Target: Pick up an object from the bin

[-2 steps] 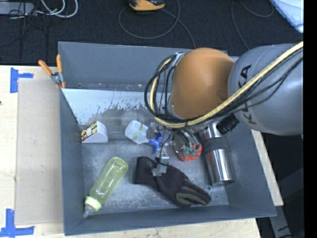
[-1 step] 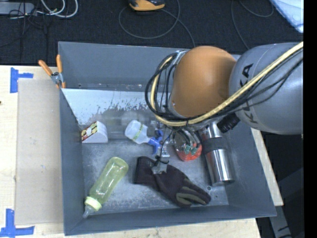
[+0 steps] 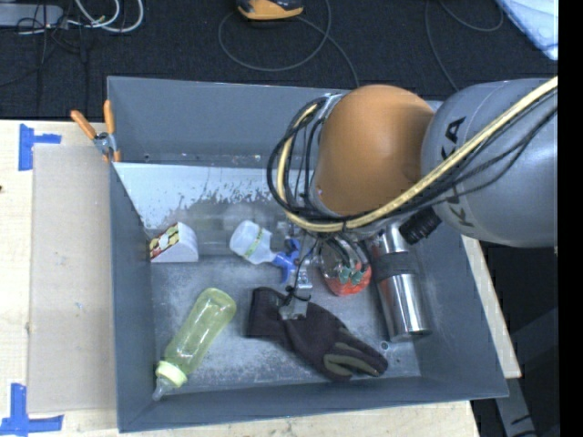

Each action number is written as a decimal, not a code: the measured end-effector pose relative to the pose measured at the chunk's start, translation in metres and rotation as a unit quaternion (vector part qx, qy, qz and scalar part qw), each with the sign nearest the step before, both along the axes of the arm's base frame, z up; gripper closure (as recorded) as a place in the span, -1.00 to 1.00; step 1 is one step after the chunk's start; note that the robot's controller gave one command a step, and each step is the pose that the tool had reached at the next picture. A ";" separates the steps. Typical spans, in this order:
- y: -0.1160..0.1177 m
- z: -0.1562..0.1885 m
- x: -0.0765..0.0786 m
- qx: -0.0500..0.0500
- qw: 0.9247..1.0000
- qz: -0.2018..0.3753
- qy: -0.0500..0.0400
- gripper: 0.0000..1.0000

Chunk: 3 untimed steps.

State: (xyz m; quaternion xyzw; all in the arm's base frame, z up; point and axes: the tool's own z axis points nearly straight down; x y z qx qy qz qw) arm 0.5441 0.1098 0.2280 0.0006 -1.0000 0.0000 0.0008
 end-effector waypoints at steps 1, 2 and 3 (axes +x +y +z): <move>-0.004 -0.010 -0.011 0.000 0.999 -0.050 0.001 -1.00; -0.010 -0.040 -0.008 0.000 0.996 -0.091 0.000 -1.00; -0.015 -0.065 -0.009 0.000 0.999 0.034 0.002 -1.00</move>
Offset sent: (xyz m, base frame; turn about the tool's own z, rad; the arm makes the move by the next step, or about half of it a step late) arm 0.0016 -0.0255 -0.0931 -0.1106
